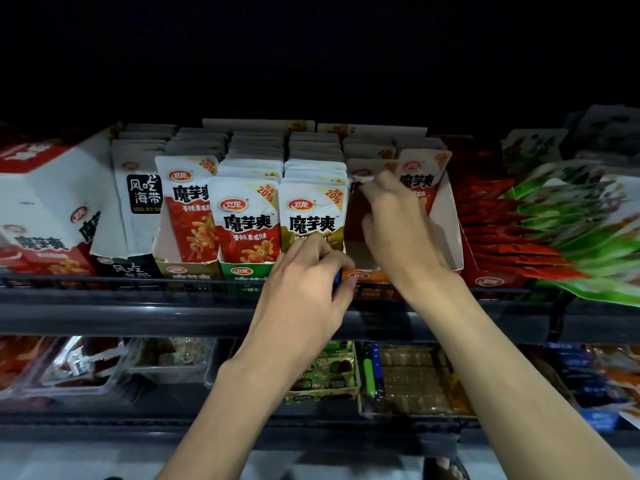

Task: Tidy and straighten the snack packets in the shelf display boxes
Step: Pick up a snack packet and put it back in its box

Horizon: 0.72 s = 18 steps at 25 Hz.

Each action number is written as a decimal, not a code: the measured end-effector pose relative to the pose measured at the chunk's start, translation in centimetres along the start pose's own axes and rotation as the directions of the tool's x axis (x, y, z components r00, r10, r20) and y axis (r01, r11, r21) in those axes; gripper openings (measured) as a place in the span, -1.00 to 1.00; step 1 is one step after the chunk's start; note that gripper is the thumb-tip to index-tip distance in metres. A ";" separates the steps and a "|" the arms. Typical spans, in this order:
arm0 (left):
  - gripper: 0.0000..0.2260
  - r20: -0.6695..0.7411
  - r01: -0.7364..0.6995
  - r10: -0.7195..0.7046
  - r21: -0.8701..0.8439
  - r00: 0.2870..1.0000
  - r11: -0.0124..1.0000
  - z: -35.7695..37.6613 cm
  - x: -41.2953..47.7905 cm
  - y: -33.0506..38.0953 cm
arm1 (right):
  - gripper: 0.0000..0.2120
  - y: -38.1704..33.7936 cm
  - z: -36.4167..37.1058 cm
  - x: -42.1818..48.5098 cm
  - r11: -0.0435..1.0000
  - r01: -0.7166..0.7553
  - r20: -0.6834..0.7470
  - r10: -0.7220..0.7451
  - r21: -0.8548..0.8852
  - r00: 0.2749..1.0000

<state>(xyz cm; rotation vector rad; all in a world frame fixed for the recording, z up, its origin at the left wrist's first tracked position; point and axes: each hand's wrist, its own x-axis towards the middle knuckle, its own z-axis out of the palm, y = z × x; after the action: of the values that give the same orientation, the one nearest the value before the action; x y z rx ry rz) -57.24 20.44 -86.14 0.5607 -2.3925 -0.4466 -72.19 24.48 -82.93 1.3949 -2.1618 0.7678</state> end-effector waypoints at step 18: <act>-0.83 0.036 -0.031 0.030 0.026 0.999 0.999 -0.3 0.0 -0.2 | -0.42 -0.7 -1.4 -0.1 0.972 0.031 0.361 0.057 -0.233 0.931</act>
<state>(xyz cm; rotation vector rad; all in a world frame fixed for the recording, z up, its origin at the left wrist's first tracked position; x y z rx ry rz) -56.95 20.21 -85.97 0.5313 -2.4411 -0.4157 -71.43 25.26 -81.78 1.4890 -2.4468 0.2505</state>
